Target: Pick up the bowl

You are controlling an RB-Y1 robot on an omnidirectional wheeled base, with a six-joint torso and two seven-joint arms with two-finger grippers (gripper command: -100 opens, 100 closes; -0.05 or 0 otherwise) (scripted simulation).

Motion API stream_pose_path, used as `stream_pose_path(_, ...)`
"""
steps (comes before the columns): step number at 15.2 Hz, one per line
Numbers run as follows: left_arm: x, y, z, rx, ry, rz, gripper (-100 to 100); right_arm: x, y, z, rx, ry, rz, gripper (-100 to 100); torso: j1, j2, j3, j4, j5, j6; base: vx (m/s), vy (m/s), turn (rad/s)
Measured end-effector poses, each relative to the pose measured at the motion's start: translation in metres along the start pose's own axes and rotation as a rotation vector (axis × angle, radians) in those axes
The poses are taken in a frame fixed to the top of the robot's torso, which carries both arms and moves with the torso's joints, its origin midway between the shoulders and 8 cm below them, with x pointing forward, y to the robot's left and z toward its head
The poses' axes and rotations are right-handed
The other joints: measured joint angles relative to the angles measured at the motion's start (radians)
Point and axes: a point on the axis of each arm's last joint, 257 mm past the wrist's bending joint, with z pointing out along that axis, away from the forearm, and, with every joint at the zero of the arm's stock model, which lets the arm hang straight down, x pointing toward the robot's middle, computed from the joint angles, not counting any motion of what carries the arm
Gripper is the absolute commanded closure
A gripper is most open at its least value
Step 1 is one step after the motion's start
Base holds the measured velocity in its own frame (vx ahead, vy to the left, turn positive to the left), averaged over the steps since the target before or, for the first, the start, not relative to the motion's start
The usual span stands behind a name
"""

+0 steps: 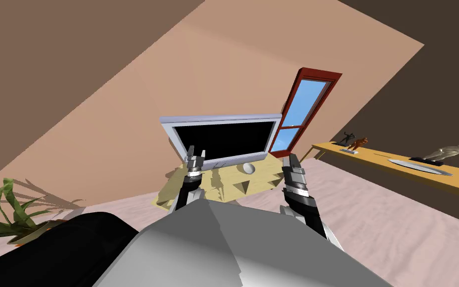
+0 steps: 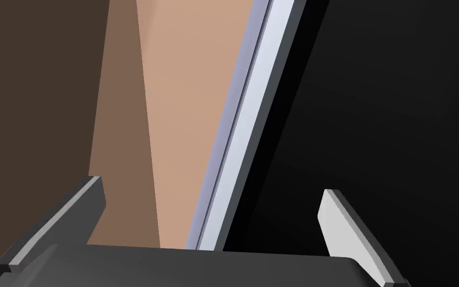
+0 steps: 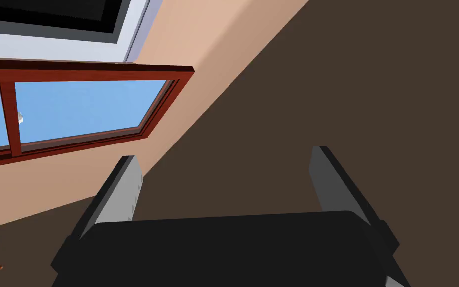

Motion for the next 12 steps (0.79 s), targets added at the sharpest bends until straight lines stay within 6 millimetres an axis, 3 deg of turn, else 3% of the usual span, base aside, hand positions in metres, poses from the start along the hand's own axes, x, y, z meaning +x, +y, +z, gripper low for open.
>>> stream_pose_path(8, 0.0, 0.0, 0.0, 0.0, 0.0, 0.0, 0, 0.026, -0.02, -0.006, 0.007, 0.152, -0.065, -100, 0.0, -0.001, 0.0, 0.0, 0.0, 0.0, 0.006, 0.005, 0.089)
stream_pose_path(12, 0.0, 0.0, 0.0, 0.0, 0.0, 0.0, 0, 0.043, -0.041, -0.014, 0.025, 0.246, -0.112, -100, 0.0, -0.001, -0.001, 0.0, 0.0, 0.0, 0.008, 0.011, 0.13)
